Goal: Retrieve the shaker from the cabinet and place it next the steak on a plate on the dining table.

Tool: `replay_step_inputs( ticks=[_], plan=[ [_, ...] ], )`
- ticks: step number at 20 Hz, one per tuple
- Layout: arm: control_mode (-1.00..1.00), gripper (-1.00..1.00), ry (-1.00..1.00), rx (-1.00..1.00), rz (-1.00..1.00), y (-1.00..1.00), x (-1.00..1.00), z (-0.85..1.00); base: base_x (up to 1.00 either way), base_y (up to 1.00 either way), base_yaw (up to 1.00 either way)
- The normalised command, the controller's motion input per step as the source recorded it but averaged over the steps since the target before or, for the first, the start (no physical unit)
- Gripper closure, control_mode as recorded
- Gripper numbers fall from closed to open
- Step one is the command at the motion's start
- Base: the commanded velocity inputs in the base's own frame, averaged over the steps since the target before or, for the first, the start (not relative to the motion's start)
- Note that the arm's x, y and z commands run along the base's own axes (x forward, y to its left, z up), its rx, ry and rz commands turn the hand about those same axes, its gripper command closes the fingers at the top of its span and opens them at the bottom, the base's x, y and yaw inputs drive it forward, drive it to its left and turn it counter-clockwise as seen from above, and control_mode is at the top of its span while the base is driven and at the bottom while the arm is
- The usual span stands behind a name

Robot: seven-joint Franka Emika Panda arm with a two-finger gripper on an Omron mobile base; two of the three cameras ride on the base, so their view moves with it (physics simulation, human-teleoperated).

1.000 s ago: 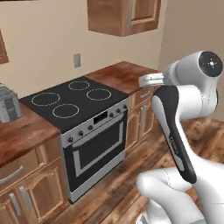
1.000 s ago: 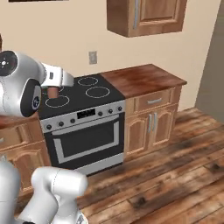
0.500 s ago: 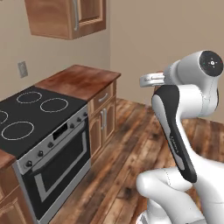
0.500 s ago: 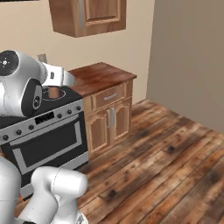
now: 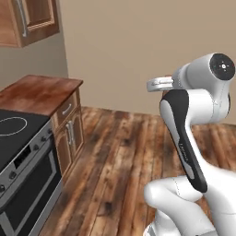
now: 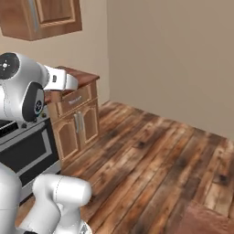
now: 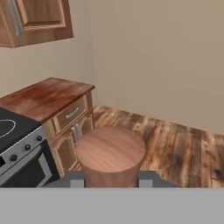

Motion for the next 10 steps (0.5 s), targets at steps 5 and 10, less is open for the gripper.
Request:
replay_step_inputs(
  ticks=[5, 10],
  plan=[
    [1.0, 1.0, 0.0, 0.0, 0.0, 0.0, 0.0, 0.0, -0.72, -0.31, -0.48],
    [1.0, 1.0, 0.0, 0.0, 0.0, 0.0, 0.0, 0.0, -0.72, -0.29, -0.52]
  ],
)
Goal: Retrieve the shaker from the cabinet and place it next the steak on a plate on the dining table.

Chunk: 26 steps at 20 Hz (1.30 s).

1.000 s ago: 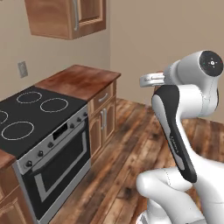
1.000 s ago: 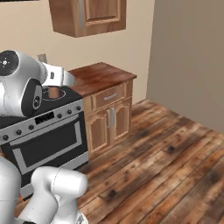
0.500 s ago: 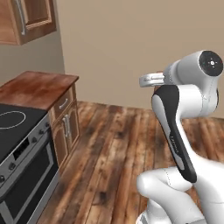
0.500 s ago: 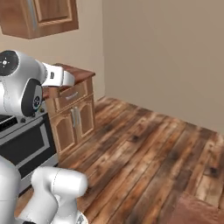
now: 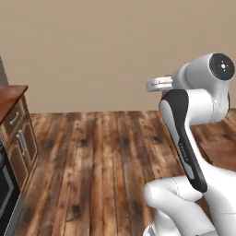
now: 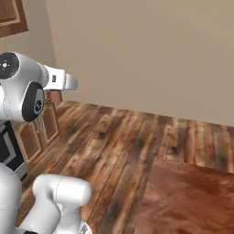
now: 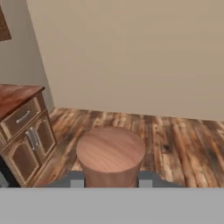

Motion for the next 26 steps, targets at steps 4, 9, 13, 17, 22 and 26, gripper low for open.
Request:
replay_step_inputs(
  ticks=[4, 9, 13, 17, 22, 26],
  plan=[
    [1.0, 1.0, 0.0, 0.0, 0.0, 0.0, 0.0, 0.0, -0.61, -0.21, -0.54],
    [1.0, 1.0, 0.0, 0.0, 0.0, 0.0, 0.0, 0.0, -0.26, 0.02, -0.49],
    [1.0, 1.0, 0.0, 0.0, 0.0, 0.0, 0.0, 0.0, 0.0, 0.36, -0.41],
    [1.0, 1.0, 0.0, 0.0, 0.0, 0.0, 0.0, 0.0, 0.01, 0.43, -0.42],
    [1.0, 1.0, 0.0, 0.0, 0.0, 0.0, 0.0, 0.0, 0.16, 0.62, -0.44],
    [1.0, 1.0, 0.0, 0.0, 0.0, 0.0, 0.0, 0.0, 0.31, 0.79, -0.41]
  ],
)
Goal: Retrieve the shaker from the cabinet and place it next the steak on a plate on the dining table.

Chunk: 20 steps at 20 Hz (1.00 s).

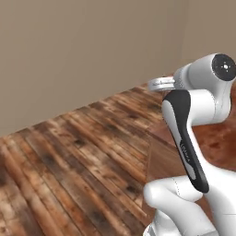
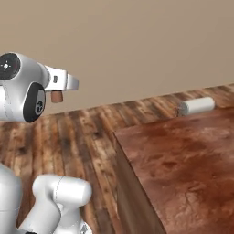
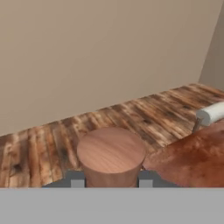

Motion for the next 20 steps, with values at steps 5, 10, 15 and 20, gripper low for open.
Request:
replay_step_inputs(
  ticks=[5, 10, 15, 20],
  plan=[
    [1.0, 1.0, 0.0, 0.0, 0.0, 0.0, 0.0, 0.0, 0.38, 0.96, -0.37],
    [1.0, 1.0, 0.0, 0.0, 0.0, 0.0, 0.0, 0.0, 0.45, 1.0, -0.34],
    [1.0, 1.0, 0.0, 0.0, 0.0, 0.0, 0.0, 0.0, 0.68, 0.99, -0.35],
    [1.0, 1.0, 0.0, 0.0, 0.0, 0.0, 0.0, 0.0, 0.94, 0.73, -0.35]
  ],
)
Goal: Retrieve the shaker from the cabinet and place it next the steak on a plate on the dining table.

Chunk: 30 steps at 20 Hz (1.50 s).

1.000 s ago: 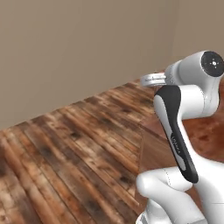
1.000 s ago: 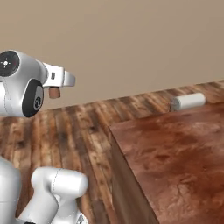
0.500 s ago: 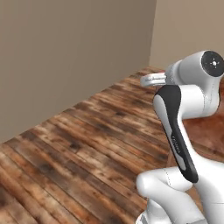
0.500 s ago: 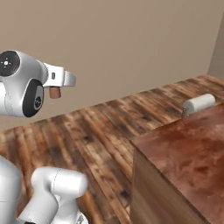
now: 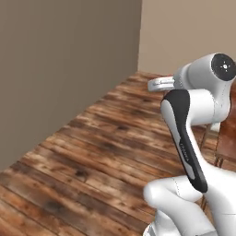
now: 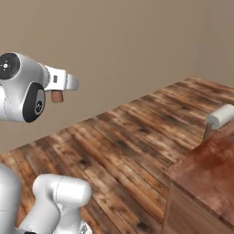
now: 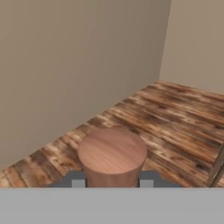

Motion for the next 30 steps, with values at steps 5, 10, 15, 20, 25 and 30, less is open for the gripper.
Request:
replay_step_inputs(
  ticks=[5, 10, 15, 20, 25, 30],
  plan=[
    [1.0, 1.0, 0.0, 0.0, 0.0, 0.0, 0.0, 0.0, 1.0, 0.45, -0.38],
    [1.0, 1.0, 0.0, 0.0, 0.0, 0.0, 0.0, 0.0, 0.96, 0.12, -0.44],
    [1.0, 1.0, 0.0, 0.0, 0.0, 0.0, 0.0, 0.0, 0.95, 0.04, -0.45],
    [1.0, 1.0, 0.0, 0.0, 0.0, 0.0, 0.0, 0.0, 0.92, 0.13, -0.5],
    [1.0, 1.0, 0.0, 0.0, 0.0, 0.0, 0.0, 0.0, 0.9, 0.42, -0.51],
    [1.0, 1.0, 0.0, 0.0, 0.0, 0.0, 0.0, 0.0, 0.96, 0.51, -0.47]
  ],
)
